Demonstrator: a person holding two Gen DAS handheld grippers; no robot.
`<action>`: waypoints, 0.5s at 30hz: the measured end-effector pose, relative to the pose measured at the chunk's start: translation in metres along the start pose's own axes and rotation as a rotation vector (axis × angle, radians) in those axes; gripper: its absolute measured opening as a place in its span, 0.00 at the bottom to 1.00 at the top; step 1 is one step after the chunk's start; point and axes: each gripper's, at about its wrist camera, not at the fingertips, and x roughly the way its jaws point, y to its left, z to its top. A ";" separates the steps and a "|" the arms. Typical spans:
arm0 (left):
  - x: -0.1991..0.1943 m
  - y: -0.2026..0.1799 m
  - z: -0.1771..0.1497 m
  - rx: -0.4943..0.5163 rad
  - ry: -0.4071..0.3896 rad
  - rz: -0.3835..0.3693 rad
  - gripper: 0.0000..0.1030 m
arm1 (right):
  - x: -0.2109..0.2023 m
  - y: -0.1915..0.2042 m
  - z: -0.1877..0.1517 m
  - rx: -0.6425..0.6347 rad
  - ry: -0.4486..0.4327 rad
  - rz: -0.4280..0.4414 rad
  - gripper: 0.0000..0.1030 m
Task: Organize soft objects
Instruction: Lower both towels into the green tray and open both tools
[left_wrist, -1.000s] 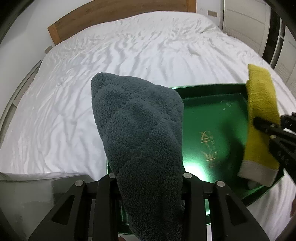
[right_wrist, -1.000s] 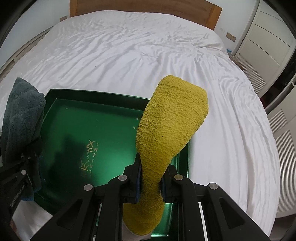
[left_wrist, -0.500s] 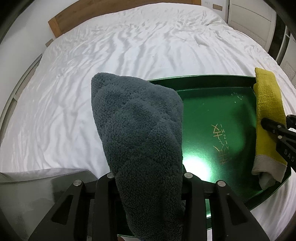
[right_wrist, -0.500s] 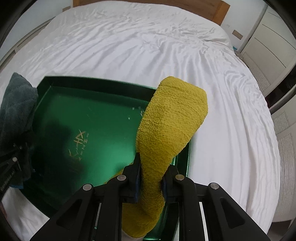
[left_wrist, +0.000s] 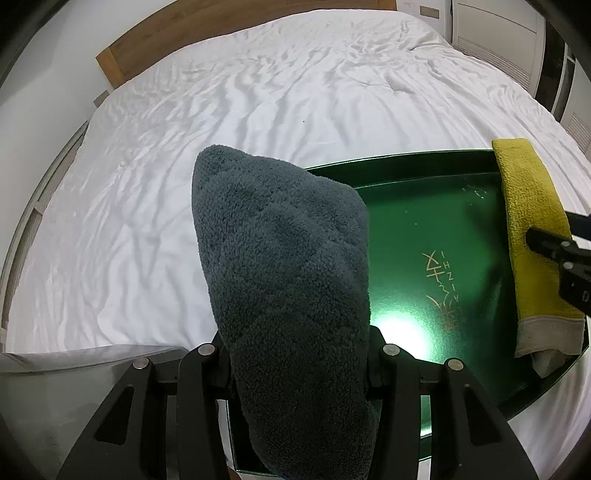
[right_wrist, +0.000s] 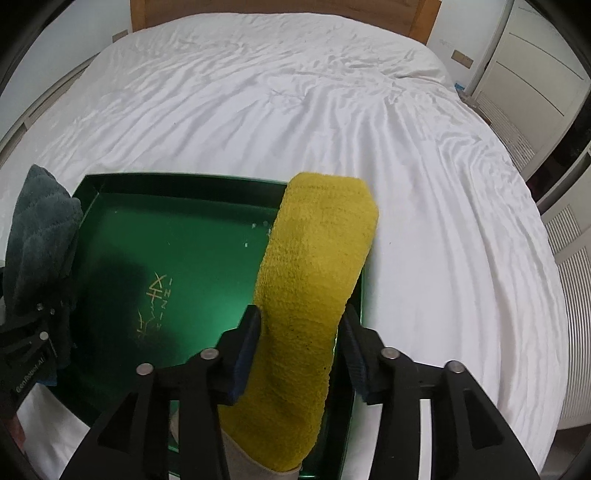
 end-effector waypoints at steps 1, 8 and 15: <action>-0.001 0.001 0.000 0.001 -0.002 0.004 0.39 | -0.002 0.000 -0.001 0.004 -0.005 0.001 0.45; -0.011 0.001 0.000 -0.001 -0.038 0.044 0.39 | -0.022 -0.007 -0.004 0.046 -0.062 0.014 0.56; -0.017 -0.005 0.000 0.013 -0.046 0.047 0.41 | -0.041 -0.004 -0.013 0.051 -0.097 0.014 0.66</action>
